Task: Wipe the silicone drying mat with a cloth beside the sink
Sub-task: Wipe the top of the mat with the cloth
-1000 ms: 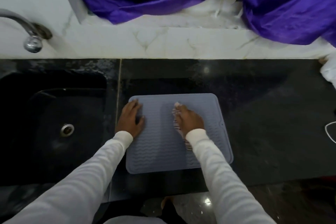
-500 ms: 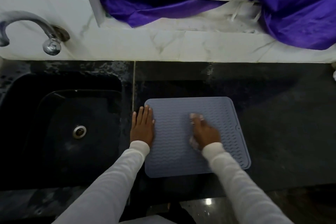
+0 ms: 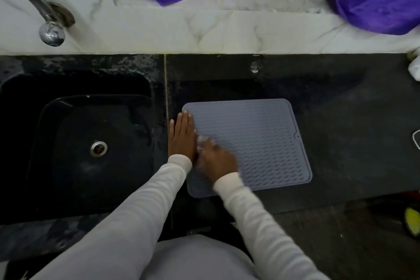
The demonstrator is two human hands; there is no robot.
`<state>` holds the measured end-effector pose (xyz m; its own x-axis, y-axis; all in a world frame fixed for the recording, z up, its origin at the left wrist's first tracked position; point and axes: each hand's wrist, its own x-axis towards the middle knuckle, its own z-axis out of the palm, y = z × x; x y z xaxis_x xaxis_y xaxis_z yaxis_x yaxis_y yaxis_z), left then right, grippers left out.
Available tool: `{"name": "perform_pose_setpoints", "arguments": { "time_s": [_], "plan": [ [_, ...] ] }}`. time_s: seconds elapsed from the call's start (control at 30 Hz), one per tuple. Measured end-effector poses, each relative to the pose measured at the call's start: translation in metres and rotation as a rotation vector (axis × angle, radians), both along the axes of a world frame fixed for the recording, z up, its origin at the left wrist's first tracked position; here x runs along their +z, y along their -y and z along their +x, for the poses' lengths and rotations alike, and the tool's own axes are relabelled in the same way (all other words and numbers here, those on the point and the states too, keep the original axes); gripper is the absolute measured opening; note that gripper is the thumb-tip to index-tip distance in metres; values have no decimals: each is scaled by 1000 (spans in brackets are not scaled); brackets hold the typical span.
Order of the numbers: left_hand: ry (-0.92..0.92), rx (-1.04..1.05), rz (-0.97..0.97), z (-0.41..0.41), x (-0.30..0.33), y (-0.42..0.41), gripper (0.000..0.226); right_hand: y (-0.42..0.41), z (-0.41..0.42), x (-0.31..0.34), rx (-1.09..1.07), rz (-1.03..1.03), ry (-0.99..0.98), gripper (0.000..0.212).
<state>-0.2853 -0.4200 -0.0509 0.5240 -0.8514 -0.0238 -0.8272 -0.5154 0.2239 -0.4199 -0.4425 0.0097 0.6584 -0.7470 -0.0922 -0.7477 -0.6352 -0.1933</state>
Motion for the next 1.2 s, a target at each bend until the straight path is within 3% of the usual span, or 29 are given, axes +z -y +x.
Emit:
{"name": "perform_pose_setpoints", "arguments": {
  "time_s": [0.1, 0.23, 0.33, 0.43, 0.53, 0.67, 0.77, 0.87, 1.03, 1.2],
  "plan": [
    [-6, -10, 16, 2, -1, 1, 55, -29, 10, -14, 7, 43, -132, 59],
    [-31, -30, 10, 2, 0, 0, 54, -4, -30, -23, 79, -84, -188, 77],
    [-30, -40, -23, 4, -2, -1, 54, 39, -76, -22, -34, -150, -222, 62],
    [-21, -54, -33, 4, -4, -2, 58, 88, -146, -12, -179, -73, -294, 57],
    [-8, -43, -12, 4, -4, -1, 61, 126, -190, -1, -293, -145, -291, 53],
    [-5, -35, 4, 1, -2, 0, 58, 142, -191, 5, -383, -80, -316, 44],
    [5, -27, -15, 1, 1, 0, 55, 130, -167, 19, -493, -66, -134, 35],
    [10, -16, -10, -1, 0, -1, 55, 69, -108, 11, -305, -45, 39, 36],
    [-7, -15, -11, 1, 0, 1, 52, -50, -16, -24, 1, 133, -93, 39],
    [0, -38, 10, 2, -1, 0, 53, -34, -53, -30, 113, -146, -86, 57]
  ]
}}
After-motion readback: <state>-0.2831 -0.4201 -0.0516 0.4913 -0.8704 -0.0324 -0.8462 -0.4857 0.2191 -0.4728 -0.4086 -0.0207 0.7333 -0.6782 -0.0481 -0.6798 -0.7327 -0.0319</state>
